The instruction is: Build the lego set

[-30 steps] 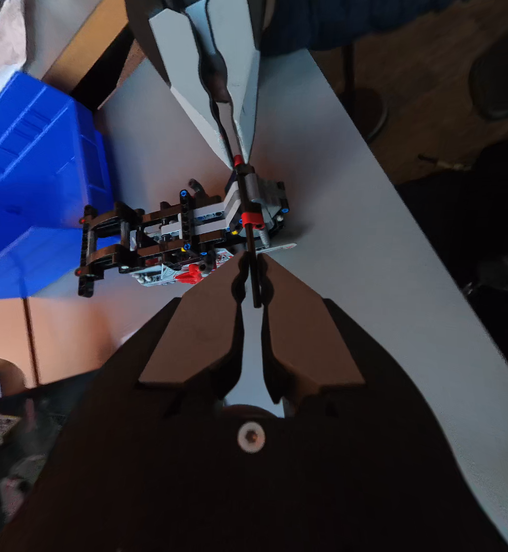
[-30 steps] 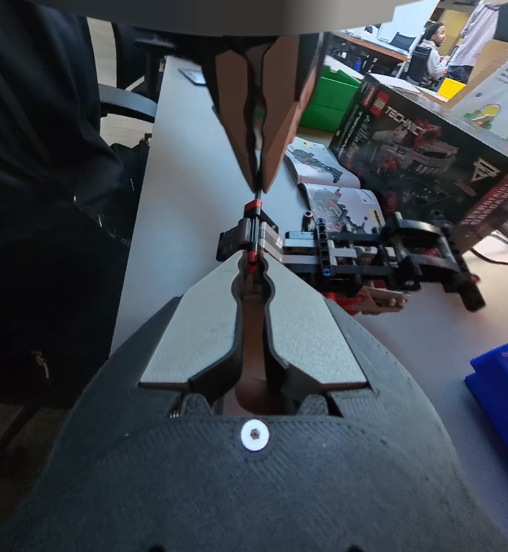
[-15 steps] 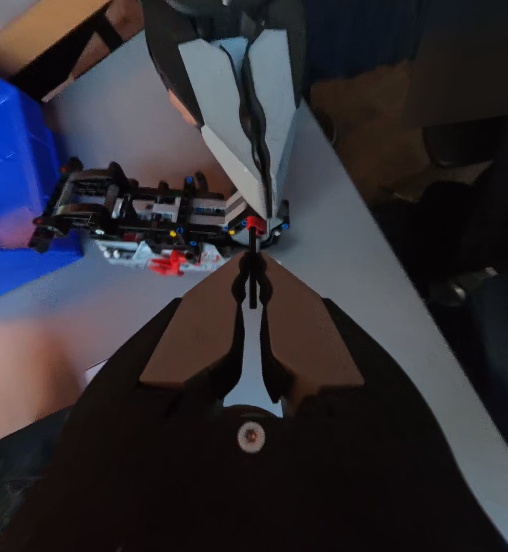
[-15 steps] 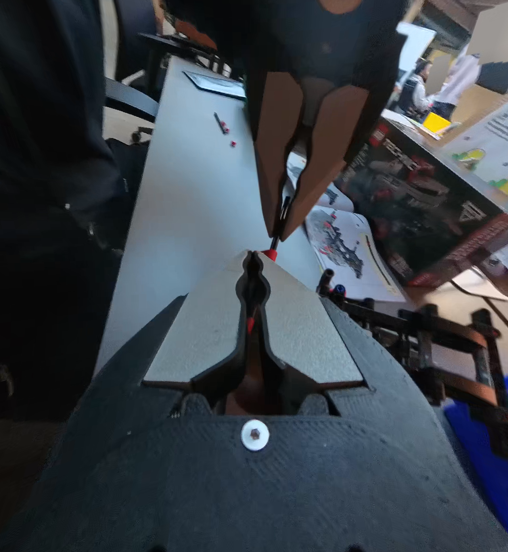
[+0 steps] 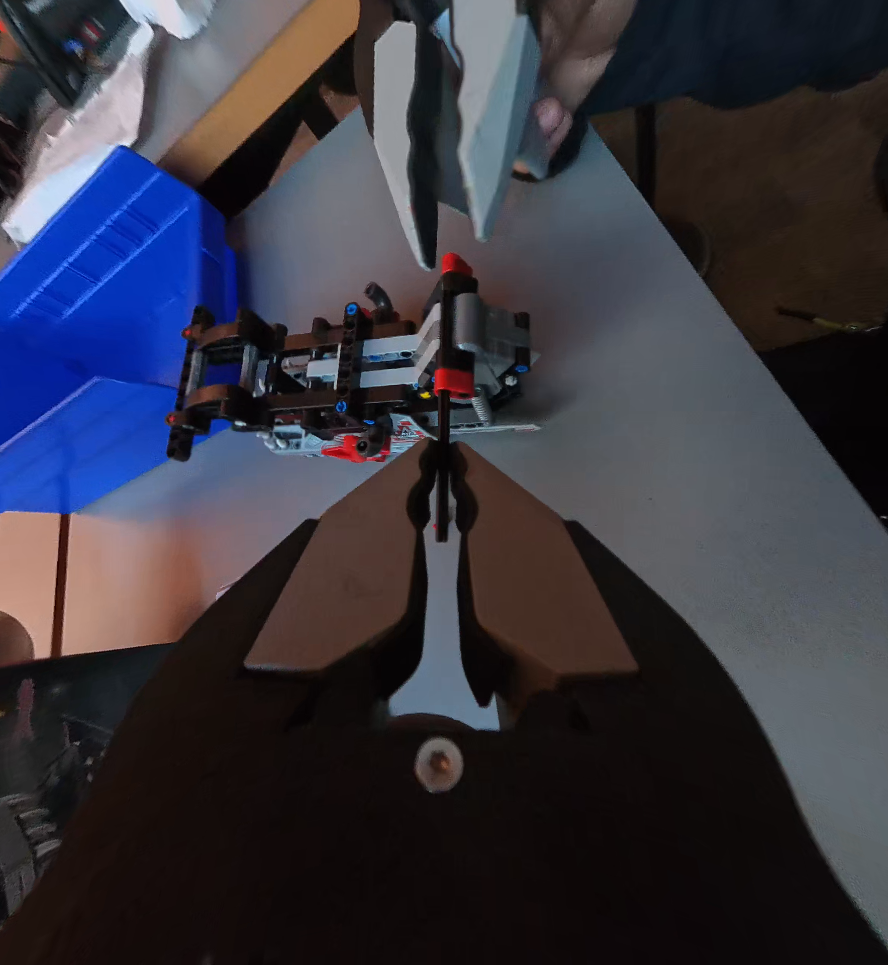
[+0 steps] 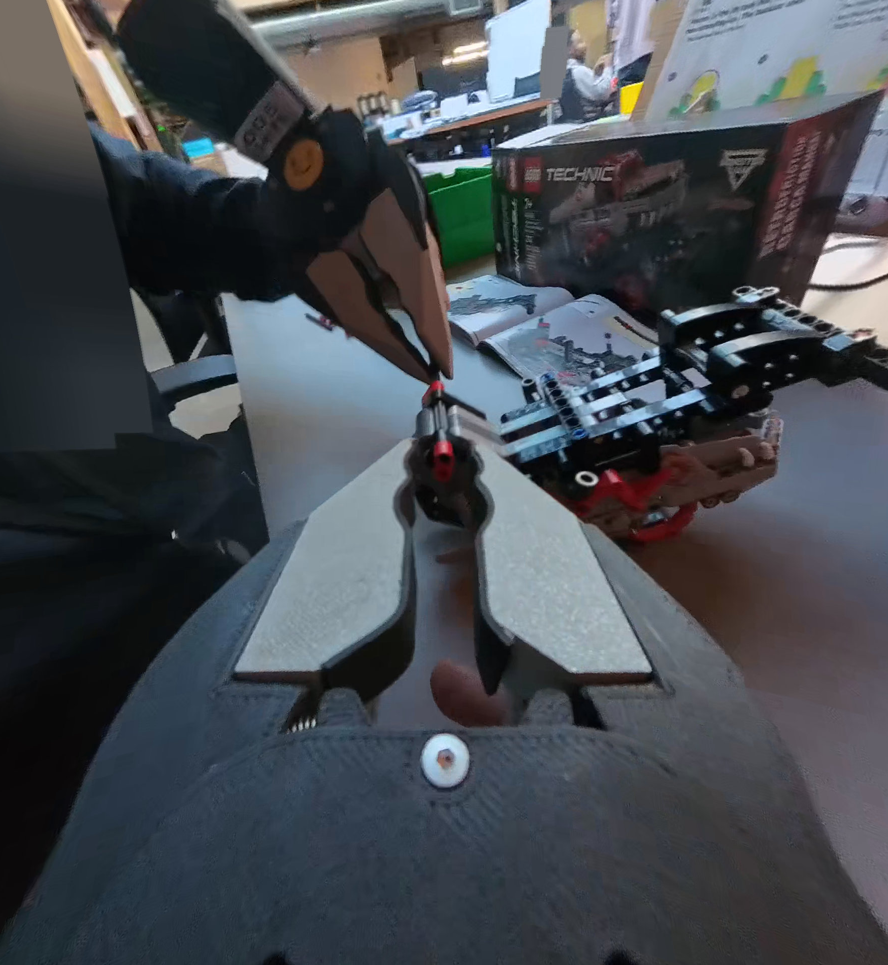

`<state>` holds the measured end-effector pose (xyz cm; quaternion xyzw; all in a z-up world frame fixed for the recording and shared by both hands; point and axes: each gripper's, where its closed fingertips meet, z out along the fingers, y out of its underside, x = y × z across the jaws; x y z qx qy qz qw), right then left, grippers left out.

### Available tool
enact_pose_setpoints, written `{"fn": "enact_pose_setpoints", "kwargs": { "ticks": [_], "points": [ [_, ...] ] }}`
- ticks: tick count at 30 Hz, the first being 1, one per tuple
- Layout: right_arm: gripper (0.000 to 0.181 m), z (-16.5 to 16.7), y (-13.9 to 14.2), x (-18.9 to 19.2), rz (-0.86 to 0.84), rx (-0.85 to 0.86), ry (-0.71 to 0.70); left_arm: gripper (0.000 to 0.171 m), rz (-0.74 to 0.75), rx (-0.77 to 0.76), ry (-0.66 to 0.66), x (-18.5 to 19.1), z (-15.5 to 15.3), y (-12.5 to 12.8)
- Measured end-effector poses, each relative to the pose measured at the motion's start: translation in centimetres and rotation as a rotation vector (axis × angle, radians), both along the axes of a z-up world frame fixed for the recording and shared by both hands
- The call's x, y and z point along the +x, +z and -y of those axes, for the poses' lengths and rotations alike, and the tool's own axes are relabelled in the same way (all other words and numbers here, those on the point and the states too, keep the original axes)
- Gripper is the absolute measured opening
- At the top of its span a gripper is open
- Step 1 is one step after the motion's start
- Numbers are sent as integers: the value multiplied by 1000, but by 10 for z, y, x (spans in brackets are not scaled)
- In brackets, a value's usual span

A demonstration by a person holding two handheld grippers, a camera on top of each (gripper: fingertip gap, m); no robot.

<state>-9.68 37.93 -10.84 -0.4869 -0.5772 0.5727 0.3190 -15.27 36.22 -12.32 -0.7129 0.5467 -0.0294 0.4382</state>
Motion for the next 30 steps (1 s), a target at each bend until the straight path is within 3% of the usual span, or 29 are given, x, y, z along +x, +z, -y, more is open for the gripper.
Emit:
{"fn": "enact_pose_setpoints", "kwargs": {
  "ticks": [2, 4, 13, 22, 30],
  "points": [
    [8, 5, 2, -4, -29, 11, -17, 0, -4, 46, -12, -2, 3, -3],
    [19, 10, 1, -7, -21, 23, -8, 1, -22, 90, -4, -6, 2, -5],
    [20, 14, -1, -1, -23, 58, -20, 2, -1, 90, 87, -17, 0, -7],
    [19, 18, -6, -21, 10, 98, -45, 1, 27, 145, 166, -22, 8, -18],
    [0, 16, -8, -41, 16, 123, -18, 1, 87, 208, 204, -36, 9, -32]
  ]
}}
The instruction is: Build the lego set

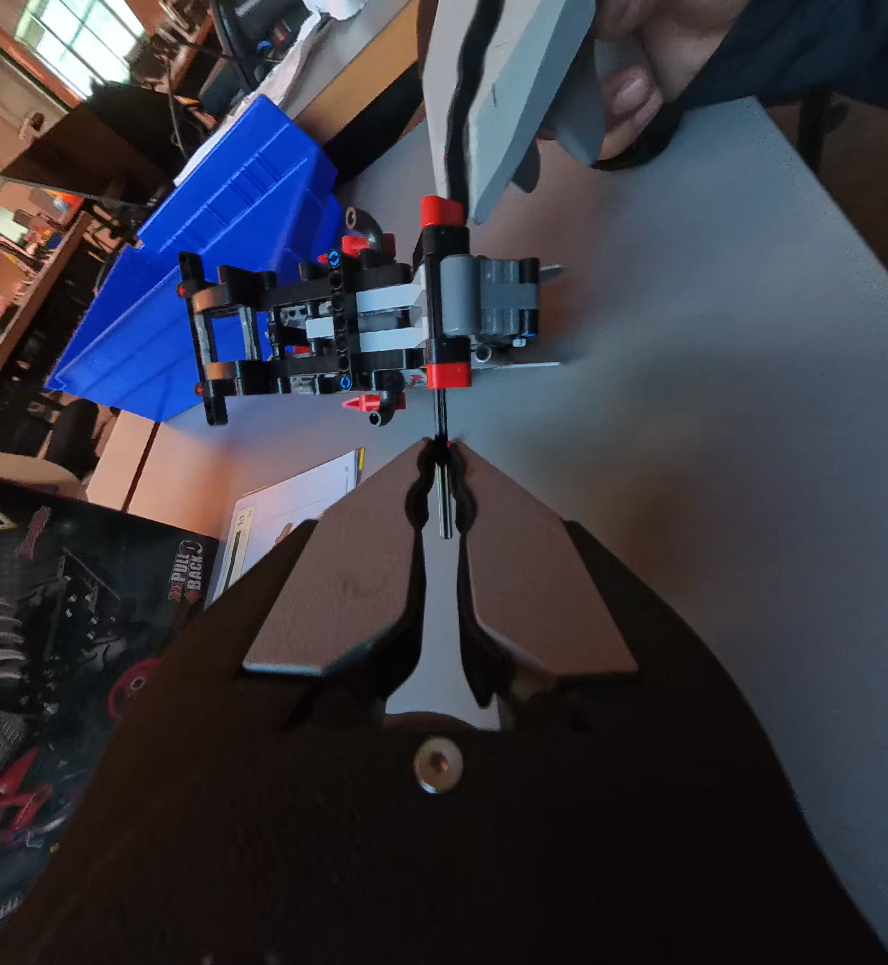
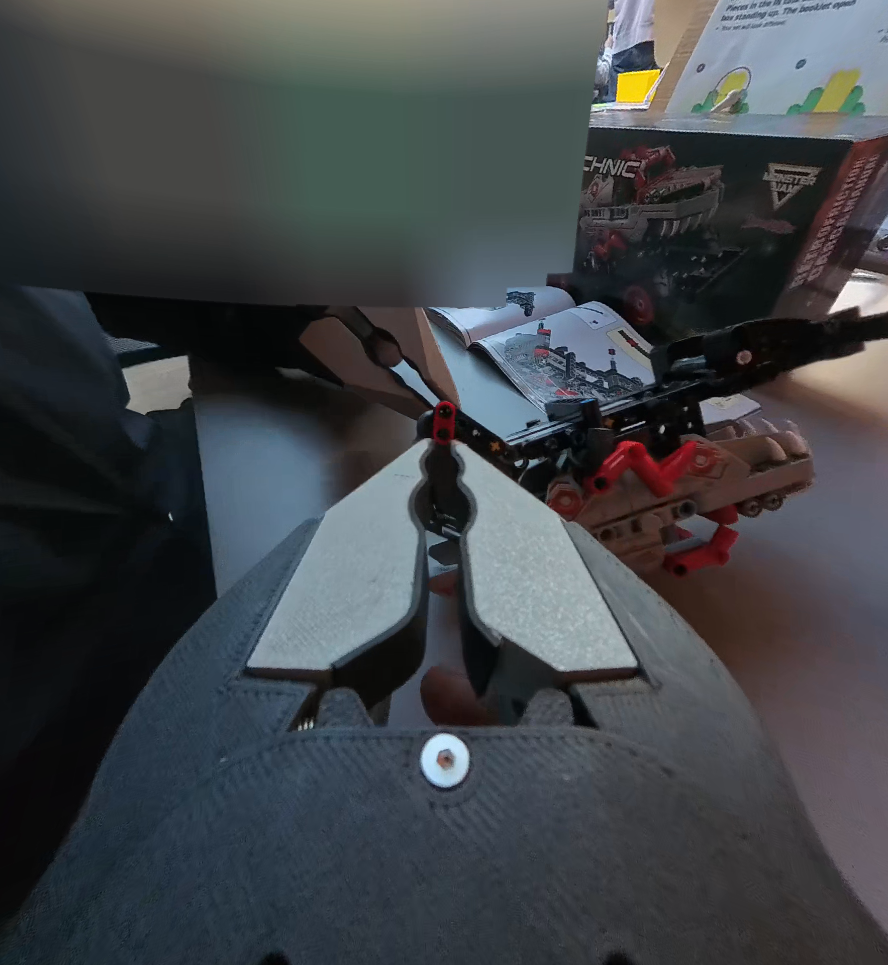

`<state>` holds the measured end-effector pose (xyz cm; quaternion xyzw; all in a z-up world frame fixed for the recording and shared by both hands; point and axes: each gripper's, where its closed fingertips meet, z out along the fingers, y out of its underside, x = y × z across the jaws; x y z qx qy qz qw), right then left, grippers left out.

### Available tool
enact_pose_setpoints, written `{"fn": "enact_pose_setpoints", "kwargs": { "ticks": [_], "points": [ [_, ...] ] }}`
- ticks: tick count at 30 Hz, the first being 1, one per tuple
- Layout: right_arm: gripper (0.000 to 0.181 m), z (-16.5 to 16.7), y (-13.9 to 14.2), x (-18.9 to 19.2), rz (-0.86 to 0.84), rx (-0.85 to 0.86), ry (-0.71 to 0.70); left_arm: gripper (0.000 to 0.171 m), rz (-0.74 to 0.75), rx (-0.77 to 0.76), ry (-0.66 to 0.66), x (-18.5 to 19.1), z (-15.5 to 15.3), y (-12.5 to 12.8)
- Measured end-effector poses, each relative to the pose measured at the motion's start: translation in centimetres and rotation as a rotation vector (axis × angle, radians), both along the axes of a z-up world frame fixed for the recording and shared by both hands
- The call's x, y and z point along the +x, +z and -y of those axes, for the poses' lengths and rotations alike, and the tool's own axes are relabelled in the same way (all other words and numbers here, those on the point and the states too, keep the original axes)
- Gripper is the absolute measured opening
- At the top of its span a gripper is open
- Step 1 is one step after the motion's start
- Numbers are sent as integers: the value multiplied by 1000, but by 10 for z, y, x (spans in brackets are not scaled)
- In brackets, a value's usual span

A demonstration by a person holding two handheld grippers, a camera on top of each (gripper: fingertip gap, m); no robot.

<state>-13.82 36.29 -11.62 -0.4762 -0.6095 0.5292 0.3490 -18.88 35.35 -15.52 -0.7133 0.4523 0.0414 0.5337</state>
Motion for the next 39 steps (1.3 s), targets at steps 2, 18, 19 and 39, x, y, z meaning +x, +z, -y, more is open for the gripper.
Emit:
{"fn": "enact_pose_setpoints", "kwargs": {
  "ticks": [2, 18, 19, 39],
  "points": [
    [0, 0, 0, -3, -2, 16, -1, 1, 12, 32, 7, -2, -1, -2],
    [11, 5, 3, -10, -66, 127, 16, 1, -37, 166, 25, -13, -4, 5],
    [11, 4, 4, -10, -73, 122, 12, 1, -39, 167, 25, -13, -4, 5],
    [15, 6, 5, -9, -85, 138, 22, 1, -34, 177, 41, -15, -6, 7]
  ]
}}
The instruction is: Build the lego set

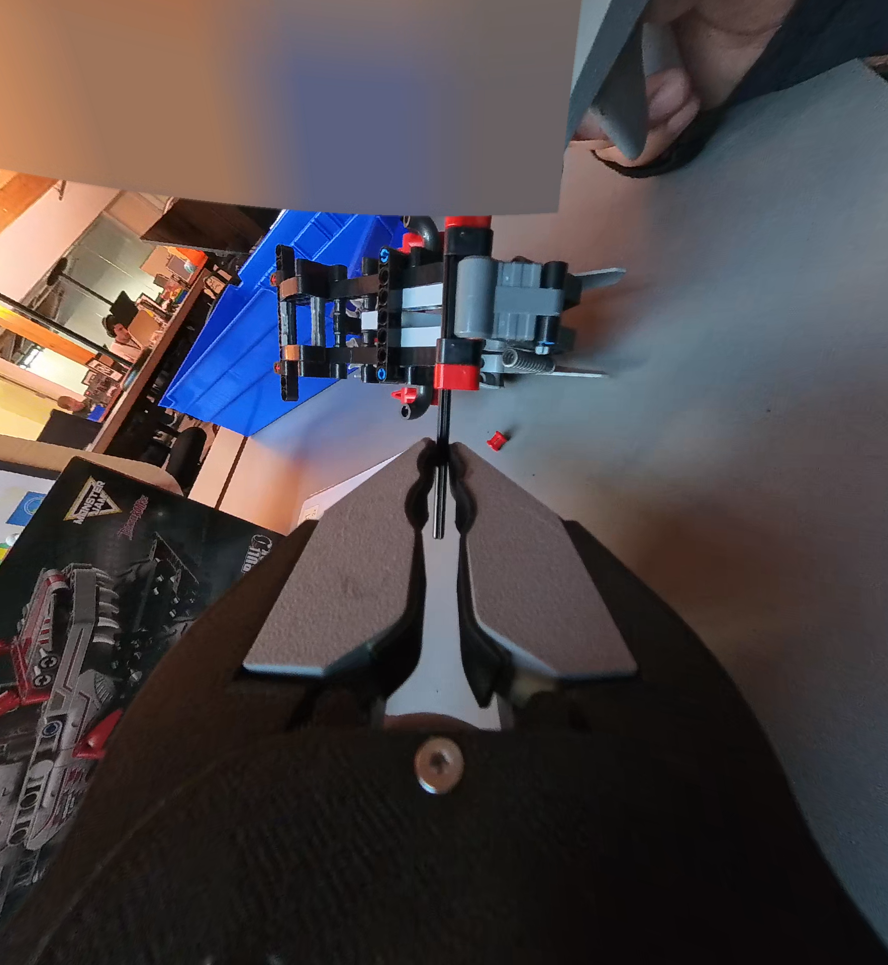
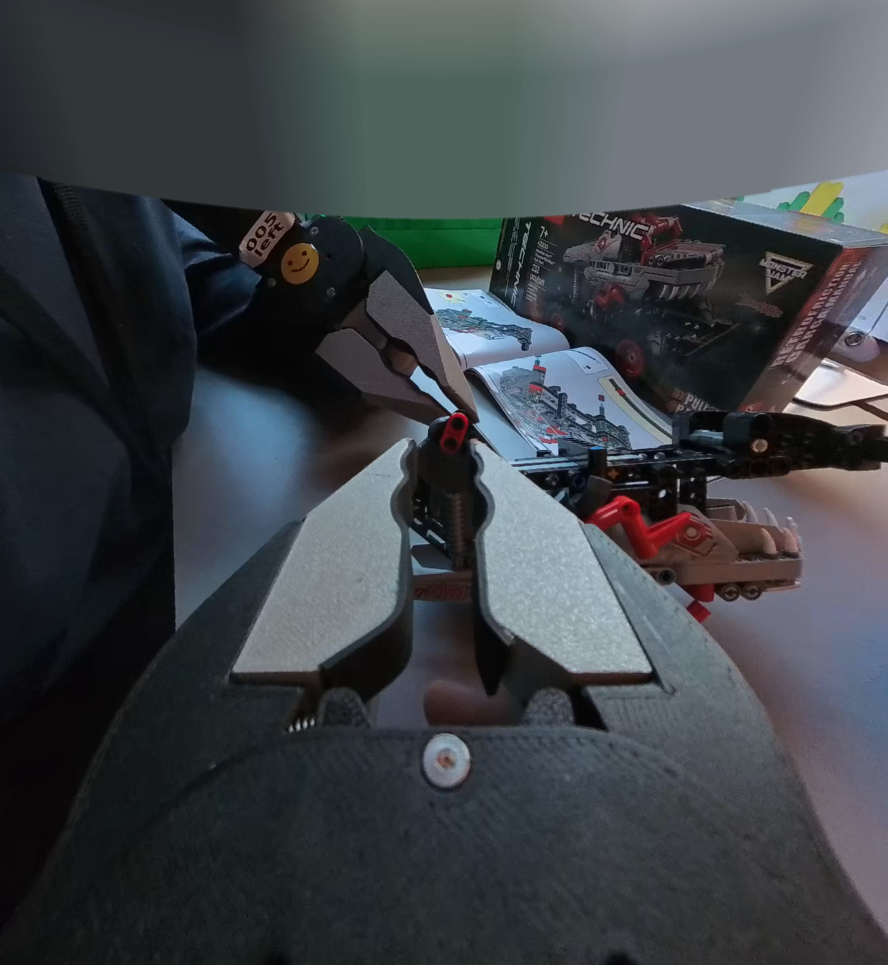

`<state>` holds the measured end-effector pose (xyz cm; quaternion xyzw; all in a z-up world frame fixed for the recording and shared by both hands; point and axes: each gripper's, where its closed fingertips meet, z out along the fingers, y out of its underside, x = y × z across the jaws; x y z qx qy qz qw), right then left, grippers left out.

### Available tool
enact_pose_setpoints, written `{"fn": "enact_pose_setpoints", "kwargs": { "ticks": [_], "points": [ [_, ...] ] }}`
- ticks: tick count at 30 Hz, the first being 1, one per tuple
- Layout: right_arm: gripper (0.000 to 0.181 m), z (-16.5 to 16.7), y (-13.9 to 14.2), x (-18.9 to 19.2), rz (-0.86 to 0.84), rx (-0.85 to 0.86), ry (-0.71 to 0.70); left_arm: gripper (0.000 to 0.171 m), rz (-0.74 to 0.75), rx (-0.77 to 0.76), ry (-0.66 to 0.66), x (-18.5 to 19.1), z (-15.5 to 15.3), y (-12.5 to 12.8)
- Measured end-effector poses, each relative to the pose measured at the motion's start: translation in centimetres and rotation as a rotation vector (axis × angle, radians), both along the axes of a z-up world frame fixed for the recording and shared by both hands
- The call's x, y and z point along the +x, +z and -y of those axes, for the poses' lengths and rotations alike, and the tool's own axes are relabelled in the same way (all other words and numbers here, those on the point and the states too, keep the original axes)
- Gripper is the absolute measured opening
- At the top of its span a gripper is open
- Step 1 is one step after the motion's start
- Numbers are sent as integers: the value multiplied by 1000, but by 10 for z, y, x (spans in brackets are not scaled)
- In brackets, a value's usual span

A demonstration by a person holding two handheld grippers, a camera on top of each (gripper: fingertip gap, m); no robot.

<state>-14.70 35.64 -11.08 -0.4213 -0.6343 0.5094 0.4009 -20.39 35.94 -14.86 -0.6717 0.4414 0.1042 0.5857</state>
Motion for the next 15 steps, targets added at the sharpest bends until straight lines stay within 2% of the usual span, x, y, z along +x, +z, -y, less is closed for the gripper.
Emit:
{"fn": "enact_pose_setpoints", "kwargs": {
  "ticks": [15],
  "points": [
    [15, 2, -1, 0, 2, 10, 9, 1, -5, 4, 1, 0, 0, 0]
  ]
}}
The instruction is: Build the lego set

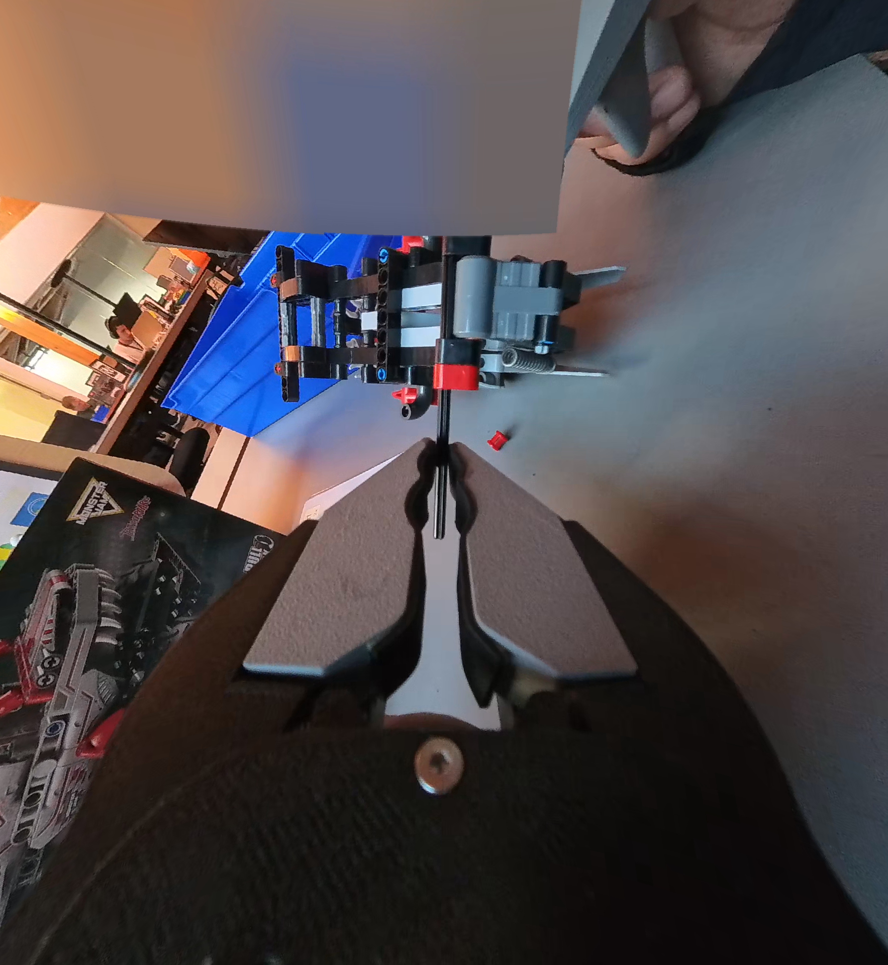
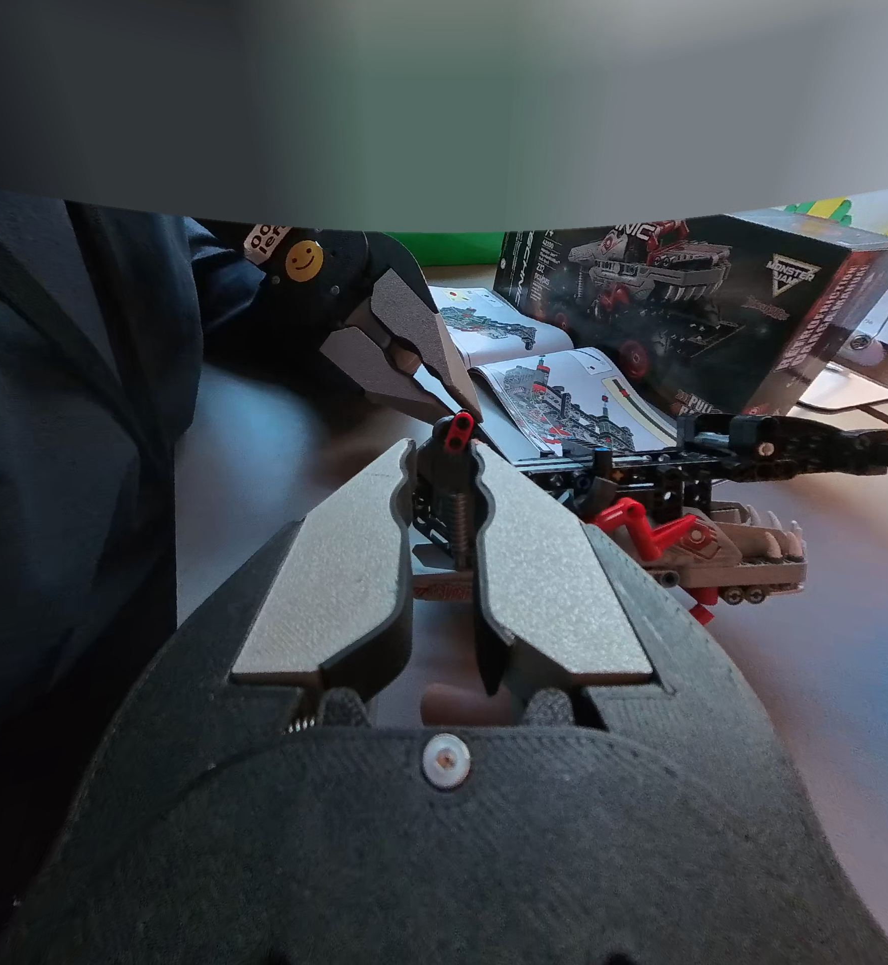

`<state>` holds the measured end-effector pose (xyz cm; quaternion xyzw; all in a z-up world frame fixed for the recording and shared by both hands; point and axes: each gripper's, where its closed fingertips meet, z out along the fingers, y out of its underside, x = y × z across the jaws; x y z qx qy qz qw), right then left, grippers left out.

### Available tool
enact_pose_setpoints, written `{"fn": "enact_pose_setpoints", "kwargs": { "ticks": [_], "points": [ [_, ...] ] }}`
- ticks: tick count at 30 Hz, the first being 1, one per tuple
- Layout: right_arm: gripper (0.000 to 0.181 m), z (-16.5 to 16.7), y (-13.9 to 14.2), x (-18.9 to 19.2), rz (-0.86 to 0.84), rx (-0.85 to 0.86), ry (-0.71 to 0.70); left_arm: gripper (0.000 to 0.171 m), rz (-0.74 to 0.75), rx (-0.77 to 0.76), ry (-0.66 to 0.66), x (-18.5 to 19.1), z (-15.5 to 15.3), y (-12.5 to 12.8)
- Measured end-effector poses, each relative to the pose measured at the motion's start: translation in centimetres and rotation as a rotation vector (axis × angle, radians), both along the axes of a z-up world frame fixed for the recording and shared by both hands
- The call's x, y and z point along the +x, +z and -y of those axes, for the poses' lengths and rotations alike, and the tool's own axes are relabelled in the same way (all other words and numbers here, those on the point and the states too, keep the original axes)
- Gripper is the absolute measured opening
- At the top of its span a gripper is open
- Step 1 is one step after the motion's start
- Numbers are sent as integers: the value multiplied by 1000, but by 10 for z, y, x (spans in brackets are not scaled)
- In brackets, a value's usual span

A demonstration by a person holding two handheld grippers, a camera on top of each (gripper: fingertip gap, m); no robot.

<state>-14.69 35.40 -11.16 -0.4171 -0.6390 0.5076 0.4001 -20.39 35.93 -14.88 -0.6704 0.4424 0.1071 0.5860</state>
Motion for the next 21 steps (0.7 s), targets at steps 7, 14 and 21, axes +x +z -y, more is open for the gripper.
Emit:
{"fn": "enact_pose_setpoints", "kwargs": {
  "ticks": [7, 14, 21],
  "points": [
    [16, 1, 0, 0, 0, 2, 2, 1, -3, 1, 1, -1, 0, 0],
    [16, -4, 1, -1, -13, 6, -25, 1, 0, 1, 6, -1, -1, 0],
    [16, -8, 2, -2, -27, 45, -71, 1, -4, 8, 15, -2, -1, 0]
  ]
}}
